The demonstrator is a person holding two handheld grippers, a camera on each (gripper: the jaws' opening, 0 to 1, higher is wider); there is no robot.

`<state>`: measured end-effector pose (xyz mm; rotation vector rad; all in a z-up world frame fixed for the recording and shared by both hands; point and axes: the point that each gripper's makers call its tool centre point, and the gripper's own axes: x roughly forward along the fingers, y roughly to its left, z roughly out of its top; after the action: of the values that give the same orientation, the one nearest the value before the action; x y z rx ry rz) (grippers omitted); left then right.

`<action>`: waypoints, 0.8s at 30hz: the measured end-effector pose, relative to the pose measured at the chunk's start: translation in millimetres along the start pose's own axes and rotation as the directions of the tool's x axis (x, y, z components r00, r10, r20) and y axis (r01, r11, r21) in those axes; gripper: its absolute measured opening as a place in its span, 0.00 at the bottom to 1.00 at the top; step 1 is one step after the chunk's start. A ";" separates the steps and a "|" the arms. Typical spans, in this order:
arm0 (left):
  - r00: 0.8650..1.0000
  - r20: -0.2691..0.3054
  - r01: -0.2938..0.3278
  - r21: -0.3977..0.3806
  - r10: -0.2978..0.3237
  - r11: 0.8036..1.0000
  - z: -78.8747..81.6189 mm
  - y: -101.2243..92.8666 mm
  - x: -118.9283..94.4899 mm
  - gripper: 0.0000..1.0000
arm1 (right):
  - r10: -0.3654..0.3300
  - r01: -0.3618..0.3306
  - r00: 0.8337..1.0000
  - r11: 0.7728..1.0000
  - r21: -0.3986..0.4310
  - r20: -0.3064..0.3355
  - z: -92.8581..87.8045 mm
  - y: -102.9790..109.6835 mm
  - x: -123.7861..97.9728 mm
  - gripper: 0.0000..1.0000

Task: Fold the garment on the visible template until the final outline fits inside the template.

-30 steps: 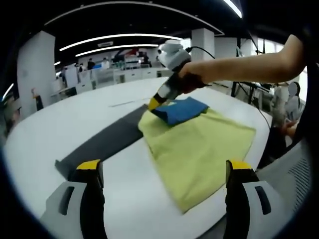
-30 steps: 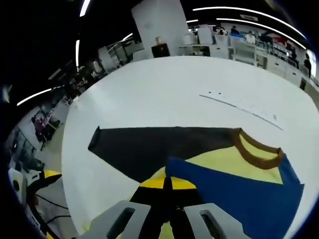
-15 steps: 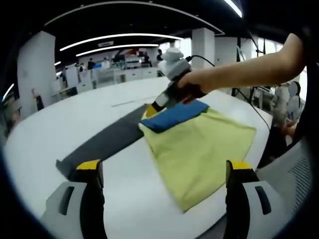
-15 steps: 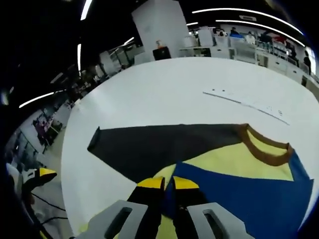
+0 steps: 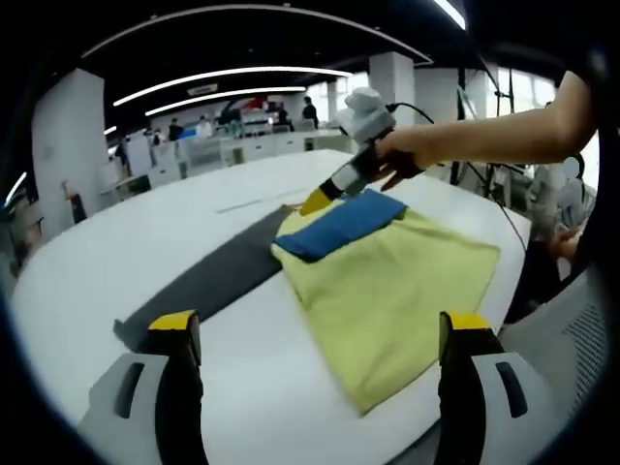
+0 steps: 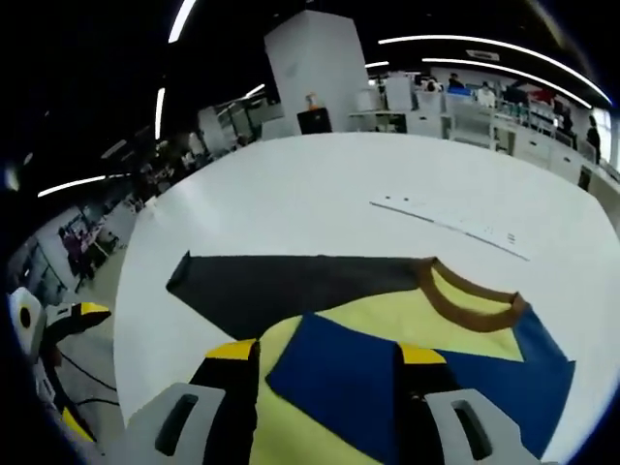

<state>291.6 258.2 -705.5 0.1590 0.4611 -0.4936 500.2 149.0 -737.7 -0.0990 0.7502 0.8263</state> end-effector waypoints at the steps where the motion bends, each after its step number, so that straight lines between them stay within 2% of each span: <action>1: 1.000 0.000 -0.001 -0.003 0.001 1.000 -0.5 0.7 -0.2 0.99 | -0.003 0.003 1.000 1.000 0.002 0.002 -0.4 -4.0 -3.3 0.57; 7: 1.000 0.001 -0.003 -0.006 0.003 1.000 0.1 1.3 -0.1 0.99 | -0.019 0.019 0.999 1.000 0.012 0.028 -5.7 -22.6 -32.7 0.68; 14: 1.000 0.009 0.000 -0.003 0.000 1.000 3.7 1.8 0.0 0.99 | -0.040 0.040 0.999 0.999 0.025 0.030 -23.5 -46.3 -65.7 0.77; 19: 1.000 0.014 0.005 -0.006 -0.005 1.000 6.4 0.9 0.1 0.99 | -0.051 0.047 0.998 0.995 0.084 0.043 -34.6 -60.8 -86.7 0.78; 24: 1.000 0.021 0.010 -0.004 -0.009 1.000 10.1 0.1 0.3 0.99 | -0.081 0.073 0.994 0.992 0.105 0.070 -41.8 -74.2 -108.2 0.74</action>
<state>295.7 255.6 -696.7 0.1473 0.4429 -0.5030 480.8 14.7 -714.4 -0.0055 0.7132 0.7129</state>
